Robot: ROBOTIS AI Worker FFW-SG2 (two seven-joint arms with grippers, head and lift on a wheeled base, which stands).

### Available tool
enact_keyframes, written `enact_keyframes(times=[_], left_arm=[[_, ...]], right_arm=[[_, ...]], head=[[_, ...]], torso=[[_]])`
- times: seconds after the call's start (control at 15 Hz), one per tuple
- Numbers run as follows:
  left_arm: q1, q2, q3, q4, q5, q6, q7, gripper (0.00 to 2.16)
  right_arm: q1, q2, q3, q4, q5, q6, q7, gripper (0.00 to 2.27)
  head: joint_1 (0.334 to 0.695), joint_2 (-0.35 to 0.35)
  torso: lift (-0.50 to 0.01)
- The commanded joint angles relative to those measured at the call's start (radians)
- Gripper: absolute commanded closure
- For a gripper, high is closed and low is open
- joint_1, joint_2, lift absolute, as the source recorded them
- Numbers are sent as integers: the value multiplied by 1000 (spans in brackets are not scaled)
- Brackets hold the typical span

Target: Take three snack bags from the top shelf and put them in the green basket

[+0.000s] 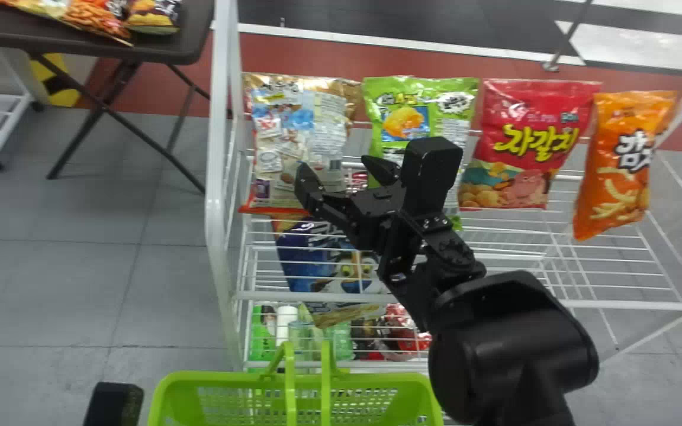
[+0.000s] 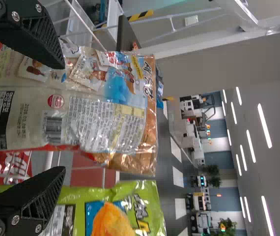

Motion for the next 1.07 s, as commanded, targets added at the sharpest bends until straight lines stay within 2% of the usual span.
enact_keyframes(times=[0.0,0.07,0.13,0.2,0.27,0.4,0.6,0.87,1.0], left_arm=[[-2,4,0,0,2,4,-2,1767],[-9,7,0,2,4,4,-2,1767],[-10,7,0,11,7,4,-6,1767],[-13,7,2,15,10,4,-6,1767],[-15,7,0,15,10,4,-6,1767],[-13,7,3,15,12,4,-8,1767],[-13,7,2,15,13,4,-9,1767],[-9,7,-1,15,13,4,-11,1767],[-4,5,0,14,13,4,-12,1767]], right_arm=[[-60,-1,7,59,-28,15,18,87],[-72,-1,3,73,-43,15,51,218],[-81,-1,-3,82,-46,18,103,829],[-78,-1,-2,80,-43,18,117,1679],[-66,-2,-5,74,-43,21,133,2017],[-38,-10,-20,38,-45,21,158,2108],[23,-18,-40,-47,-40,24,172,2111],[163,-21,-106,-217,-46,21,172,2111],[261,-33,-140,-332,-49,21,172,2111]], head=[[695,-97],[695,-85],[695,-65],[695,-55],[695,-46],[695,-34],[695,-44],[695,-86],[695,-131]], torso=[[-44],[-44],[-44],[-44],[-44],[-44],[-44],[-44],[-44]])
